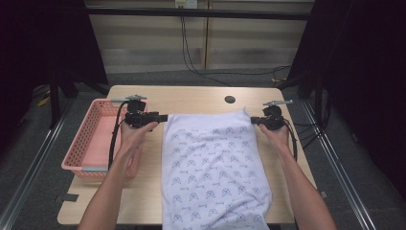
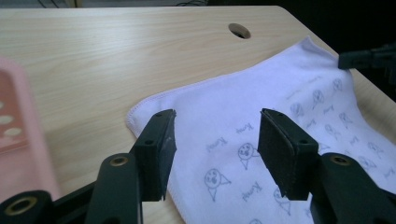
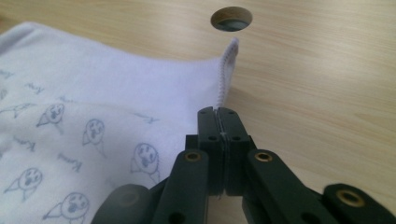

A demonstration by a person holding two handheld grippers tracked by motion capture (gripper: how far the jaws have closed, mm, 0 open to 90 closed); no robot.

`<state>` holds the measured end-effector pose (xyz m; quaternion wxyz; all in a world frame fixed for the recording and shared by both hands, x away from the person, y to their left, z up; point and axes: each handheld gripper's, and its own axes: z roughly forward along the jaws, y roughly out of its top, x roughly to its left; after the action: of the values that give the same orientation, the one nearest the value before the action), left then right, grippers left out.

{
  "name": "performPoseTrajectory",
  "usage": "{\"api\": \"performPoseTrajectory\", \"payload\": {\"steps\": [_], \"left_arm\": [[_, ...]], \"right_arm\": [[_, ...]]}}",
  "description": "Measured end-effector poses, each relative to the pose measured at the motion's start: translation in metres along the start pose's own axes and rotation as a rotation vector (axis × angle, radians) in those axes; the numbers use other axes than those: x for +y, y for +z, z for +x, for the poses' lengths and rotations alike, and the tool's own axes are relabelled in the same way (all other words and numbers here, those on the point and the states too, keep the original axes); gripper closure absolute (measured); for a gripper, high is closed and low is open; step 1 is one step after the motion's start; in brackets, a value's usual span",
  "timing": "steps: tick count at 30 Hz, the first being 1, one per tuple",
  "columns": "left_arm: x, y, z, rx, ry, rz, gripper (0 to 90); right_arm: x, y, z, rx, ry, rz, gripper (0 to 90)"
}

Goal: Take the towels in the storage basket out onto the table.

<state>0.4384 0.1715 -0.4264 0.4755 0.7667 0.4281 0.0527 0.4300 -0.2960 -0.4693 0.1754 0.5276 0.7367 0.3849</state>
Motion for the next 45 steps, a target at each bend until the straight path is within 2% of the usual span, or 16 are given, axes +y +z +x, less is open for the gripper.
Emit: {"api": "performPoseTrajectory", "payload": {"steps": [3,5,10,15,17,18,20,22,24,27,29,31,35,39,42,45], "left_arm": [[-0.003,0.0,-0.02,-0.035,0.056,0.019,52.0],[-0.011,-0.004,-0.033,-0.077,0.069,0.016,57.7],[-0.049,-0.013,-0.064,-0.124,0.121,0.069,69.4],[-0.095,-0.023,-0.084,-0.169,0.142,0.14,68.4],[-0.11,-0.021,-0.088,-0.154,0.156,0.189,64.4],[-0.119,-0.019,-0.089,-0.147,0.171,0.205,62.1],[-0.127,-0.011,-0.09,-0.133,0.183,0.255,55.9],[-0.129,-0.007,-0.089,-0.121,0.197,0.272,54.4],[-0.13,-0.007,-0.089,-0.121,0.194,0.269,54.4],[-0.135,-0.01,-0.09,-0.125,0.199,0.257,52.5],[-0.134,-0.014,-0.091,-0.107,0.201,0.267,50.5],[-0.135,-0.016,-0.094,-0.095,0.202,0.25,50.2],[-0.14,-0.014,-0.101,-0.071,0.271,0.27,55.7],[-0.142,-0.013,-0.1,-0.095,0.264,0.26,70.8],[-0.143,-0.011,-0.102,-0.136,0.257,0.258,73.6],[-0.145,-0.011,-0.108,-0.137,0.268,0.271,77.8]], "right_arm": [[-0.002,-0.006,0.0,0.007,0.019,-0.01,71.4],[-0.005,-0.016,0.009,0.027,-0.016,-0.027,66.6],[-0.031,-0.049,0.037,0.155,-0.096,-0.027,59.0],[-0.072,-0.078,0.065,0.257,-0.179,0.073,51.9],[-0.087,-0.087,0.073,0.274,-0.195,0.094,51.3],[-0.095,-0.09,0.075,0.288,-0.194,0.101,51.0],[-0.11,-0.093,0.079,0.338,-0.13,0.103,50.4],[-0.118,-0.095,0.089,0.304,-0.195,0.132,50.1],[-0.121,-0.096,0.091,0.274,-0.207,0.127,49.9],[-0.125,-0.091,0.087,0.174,-0.256,0.136,48.6],[-0.129,-0.086,0.086,0.154,-0.306,0.152,49.3],[-0.129,-0.087,0.088,0.138,-0.302,0.158,55.5],[-0.134,-0.097,0.089,0.138,-0.312,0.176,77.7],[-0.142,-0.11,0.088,0.15,-0.292,0.193,79.9],[-0.149,-0.119,0.09,0.164,-0.283,0.204,80.9],[-0.157,-0.129,0.087,0.213,-0.24,0.222,81.2]]}}
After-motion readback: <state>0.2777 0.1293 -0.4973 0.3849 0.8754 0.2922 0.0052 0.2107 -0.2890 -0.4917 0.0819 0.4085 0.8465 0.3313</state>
